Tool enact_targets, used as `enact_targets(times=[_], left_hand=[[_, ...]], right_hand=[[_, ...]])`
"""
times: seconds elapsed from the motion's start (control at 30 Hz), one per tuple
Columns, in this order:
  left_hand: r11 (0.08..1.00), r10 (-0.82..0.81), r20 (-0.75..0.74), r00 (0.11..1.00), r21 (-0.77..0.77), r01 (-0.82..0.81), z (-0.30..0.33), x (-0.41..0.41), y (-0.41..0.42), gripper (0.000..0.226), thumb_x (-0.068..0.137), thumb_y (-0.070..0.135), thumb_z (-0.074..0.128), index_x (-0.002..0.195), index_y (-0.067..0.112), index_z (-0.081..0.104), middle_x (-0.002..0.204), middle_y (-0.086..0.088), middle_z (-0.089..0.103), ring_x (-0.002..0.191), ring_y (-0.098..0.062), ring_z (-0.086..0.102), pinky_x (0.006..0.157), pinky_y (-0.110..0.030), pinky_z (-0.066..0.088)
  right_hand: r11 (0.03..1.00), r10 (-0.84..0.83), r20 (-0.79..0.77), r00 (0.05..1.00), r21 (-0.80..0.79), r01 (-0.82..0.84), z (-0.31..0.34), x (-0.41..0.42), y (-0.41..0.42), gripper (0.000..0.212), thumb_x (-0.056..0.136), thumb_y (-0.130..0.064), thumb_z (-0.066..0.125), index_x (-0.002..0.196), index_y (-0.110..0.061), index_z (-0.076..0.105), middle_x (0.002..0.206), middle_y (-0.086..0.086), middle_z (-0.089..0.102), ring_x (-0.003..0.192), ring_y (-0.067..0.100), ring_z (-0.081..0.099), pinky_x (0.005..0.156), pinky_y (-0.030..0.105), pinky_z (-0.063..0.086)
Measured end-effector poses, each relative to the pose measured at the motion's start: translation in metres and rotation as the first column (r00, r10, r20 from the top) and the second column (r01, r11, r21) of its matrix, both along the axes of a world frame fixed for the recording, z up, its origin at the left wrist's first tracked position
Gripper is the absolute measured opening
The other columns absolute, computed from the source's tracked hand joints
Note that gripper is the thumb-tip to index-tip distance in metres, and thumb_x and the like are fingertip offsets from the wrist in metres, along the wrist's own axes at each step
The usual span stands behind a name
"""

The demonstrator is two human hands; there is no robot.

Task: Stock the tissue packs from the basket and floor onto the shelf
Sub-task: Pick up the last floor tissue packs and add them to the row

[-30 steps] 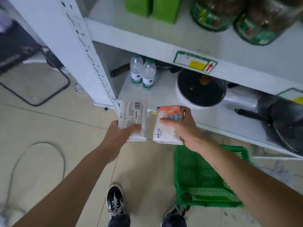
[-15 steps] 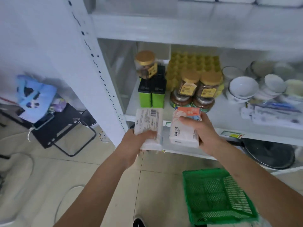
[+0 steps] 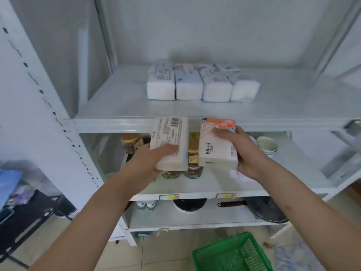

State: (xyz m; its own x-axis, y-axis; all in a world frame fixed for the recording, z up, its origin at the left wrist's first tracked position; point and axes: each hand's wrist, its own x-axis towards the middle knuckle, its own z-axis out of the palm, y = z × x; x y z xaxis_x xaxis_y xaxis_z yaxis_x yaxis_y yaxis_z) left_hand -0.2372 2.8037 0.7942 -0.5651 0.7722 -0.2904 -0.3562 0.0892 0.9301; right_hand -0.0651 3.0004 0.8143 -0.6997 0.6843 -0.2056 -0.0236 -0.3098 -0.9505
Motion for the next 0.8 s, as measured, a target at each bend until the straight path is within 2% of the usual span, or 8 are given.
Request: enact_targets(times=[0.07, 0.23, 0.3, 0.37, 0.47, 0.57, 0.67, 0.8], left_hand=[[0.999, -0.017, 0.020, 1.000, 0.030, 0.017, 0.015, 0.017, 0.026, 0.043, 0.080, 0.016, 0.086, 0.120, 0.019, 0.072, 0.113, -0.002, 0.081, 0.098, -0.018, 0.079, 0.072, -0.031, 0.064], [0.997, -0.042, -0.015, 0.999, 0.058, 0.043, 0.048, 0.078, 0.098, 0.048, 0.083, 0.020, 0.083, 0.128, 0.015, 0.068, 0.117, -0.004, 0.080, 0.105, -0.021, 0.077, 0.070, -0.029, 0.063], [0.997, -0.046, -0.046, 0.998, 0.065, 0.049, 0.062, 0.105, 0.132, 0.044, 0.086, 0.022, 0.081, 0.127, 0.016, 0.069, 0.117, -0.003, 0.080, 0.107, -0.021, 0.077, 0.075, -0.031, 0.063], [0.997, -0.046, -0.061, 0.997, 0.064, 0.050, 0.073, 0.130, 0.169, 0.036, 0.089, 0.022, 0.079, 0.124, 0.016, 0.071, 0.115, -0.002, 0.081, 0.108, -0.021, 0.076, 0.089, -0.037, 0.062], [0.999, -0.025, -0.064, 0.998, 0.040, 0.027, 0.085, 0.154, 0.219, 0.034, 0.088, 0.021, 0.081, 0.121, 0.014, 0.073, 0.115, -0.004, 0.081, 0.117, -0.026, 0.072, 0.104, -0.046, 0.054], [1.000, 0.026, -0.045, 0.999, 0.011, -0.026, 0.094, 0.165, 0.260, 0.033, 0.084, 0.021, 0.084, 0.115, 0.016, 0.076, 0.109, -0.002, 0.082, 0.102, -0.022, 0.077, 0.081, -0.035, 0.065], [0.997, 0.067, -0.089, 0.994, -0.037, -0.070, 0.097, 0.164, 0.286, 0.033, 0.079, 0.027, 0.089, 0.109, 0.022, 0.077, 0.109, 0.001, 0.082, 0.106, -0.021, 0.075, 0.088, -0.037, 0.061], [0.992, 0.069, -0.160, 0.985, -0.096, -0.085, 0.100, 0.155, 0.305, 0.061, 0.071, 0.035, 0.093, 0.124, 0.020, 0.067, 0.114, 0.000, 0.078, 0.103, -0.019, 0.074, 0.085, -0.040, 0.063]], right_hand=[[0.999, -0.008, -0.019, 1.000, 0.036, 0.009, 0.021, 0.014, 0.025, 0.059, 0.091, -0.016, 0.078, 0.145, -0.013, 0.053, 0.128, 0.020, 0.075, 0.109, 0.036, 0.077, 0.077, 0.047, 0.065], [0.995, 0.003, -0.044, 0.999, 0.101, 0.001, 0.060, 0.061, 0.105, 0.057, 0.091, -0.018, 0.079, 0.143, -0.015, 0.056, 0.127, 0.018, 0.076, 0.109, 0.036, 0.077, 0.078, 0.046, 0.065], [0.992, 0.011, -0.045, 0.999, 0.124, -0.005, 0.070, 0.081, 0.139, 0.056, 0.090, -0.020, 0.081, 0.140, -0.016, 0.058, 0.122, 0.015, 0.078, 0.104, 0.033, 0.079, 0.075, 0.044, 0.066], [0.989, 0.012, -0.051, 0.999, 0.148, -0.004, 0.079, 0.100, 0.174, 0.054, 0.090, -0.019, 0.080, 0.139, -0.015, 0.057, 0.118, 0.013, 0.080, 0.101, 0.030, 0.080, 0.077, 0.044, 0.067], [0.989, 0.002, -0.044, 0.999, 0.150, 0.005, 0.090, 0.118, 0.221, 0.056, 0.092, -0.018, 0.079, 0.143, -0.015, 0.055, 0.123, 0.014, 0.079, 0.109, 0.033, 0.078, 0.091, 0.051, 0.064], [0.990, 0.000, -0.021, 1.000, 0.144, 0.003, 0.097, 0.127, 0.259, 0.057, 0.094, -0.016, 0.077, 0.146, -0.012, 0.055, 0.127, 0.018, 0.076, 0.116, 0.037, 0.075, 0.101, 0.056, 0.059], [0.991, 0.025, 0.003, 1.000, 0.132, -0.025, 0.094, 0.128, 0.284, 0.053, 0.095, -0.016, 0.075, 0.145, -0.009, 0.058, 0.128, 0.020, 0.075, 0.118, 0.039, 0.073, 0.098, 0.054, 0.060], [0.993, 0.025, 0.006, 1.000, 0.118, -0.026, 0.088, 0.123, 0.305, 0.057, 0.093, -0.016, 0.077, 0.146, -0.008, 0.056, 0.130, 0.021, 0.074, 0.118, 0.040, 0.073, 0.103, 0.060, 0.057]])
